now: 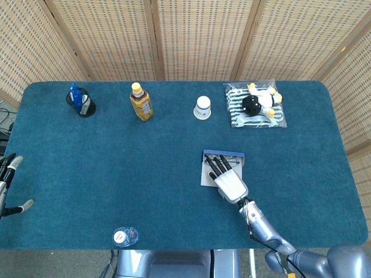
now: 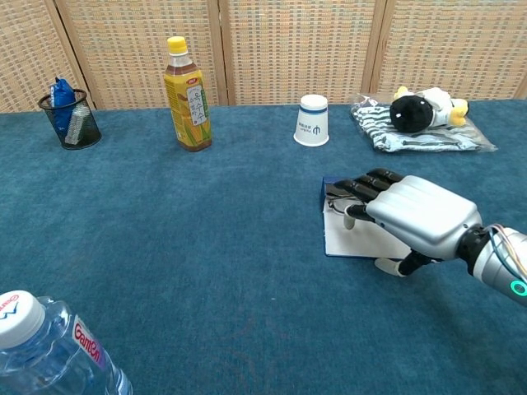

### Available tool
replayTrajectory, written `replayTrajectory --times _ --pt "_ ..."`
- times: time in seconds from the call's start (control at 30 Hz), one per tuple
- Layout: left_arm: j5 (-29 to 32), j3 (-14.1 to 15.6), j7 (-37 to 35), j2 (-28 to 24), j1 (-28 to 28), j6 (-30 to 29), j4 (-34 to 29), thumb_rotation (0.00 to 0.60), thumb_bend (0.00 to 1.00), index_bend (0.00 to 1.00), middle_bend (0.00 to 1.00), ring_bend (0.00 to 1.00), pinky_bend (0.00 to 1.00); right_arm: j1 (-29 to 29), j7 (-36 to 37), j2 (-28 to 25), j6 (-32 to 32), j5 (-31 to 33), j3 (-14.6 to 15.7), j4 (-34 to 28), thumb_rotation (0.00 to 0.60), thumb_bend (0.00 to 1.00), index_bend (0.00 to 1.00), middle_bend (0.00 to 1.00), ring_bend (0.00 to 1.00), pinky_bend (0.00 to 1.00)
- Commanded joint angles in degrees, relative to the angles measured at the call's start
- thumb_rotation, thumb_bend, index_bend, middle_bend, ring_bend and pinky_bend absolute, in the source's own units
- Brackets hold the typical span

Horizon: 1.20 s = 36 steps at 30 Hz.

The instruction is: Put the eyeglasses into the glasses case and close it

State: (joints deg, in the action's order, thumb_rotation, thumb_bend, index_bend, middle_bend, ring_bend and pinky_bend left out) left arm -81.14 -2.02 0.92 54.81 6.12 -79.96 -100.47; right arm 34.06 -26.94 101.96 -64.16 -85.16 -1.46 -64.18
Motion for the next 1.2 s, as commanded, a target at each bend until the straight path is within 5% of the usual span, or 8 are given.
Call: replayTrajectory --times 0.03,0.43,1.2 --pt "0.0 0.01 0.02 0.01 0.0 0.02 0.0 0.6 0.0 0.0 0.0 0.0 0.0 0.04 -0.27 0.27 0.22 0.0 -0.13 0.5 0.6 0.36 0.31 0.0 0.0 0.03" --pt "0.2 -0.06 0.07 0.13 0.13 0.26 0.1 0.6 0.0 0.0 0.0 0.0 0.0 0.03 -1.03 1.69 0.14 0.25 -1.24 3.62 0.6 0.57 0.4 0.0 0.0 0.03" --pt "0.7 -0.17 -0.11 0.17 0.33 0.79 0.22 0.6 0.0 0.0 0.0 0.0 0.0 2.66 0.94 3.6 1.31 3.56 -6.98 7.71 0.6 0.57 0.4 0.0 0.0 0.03"
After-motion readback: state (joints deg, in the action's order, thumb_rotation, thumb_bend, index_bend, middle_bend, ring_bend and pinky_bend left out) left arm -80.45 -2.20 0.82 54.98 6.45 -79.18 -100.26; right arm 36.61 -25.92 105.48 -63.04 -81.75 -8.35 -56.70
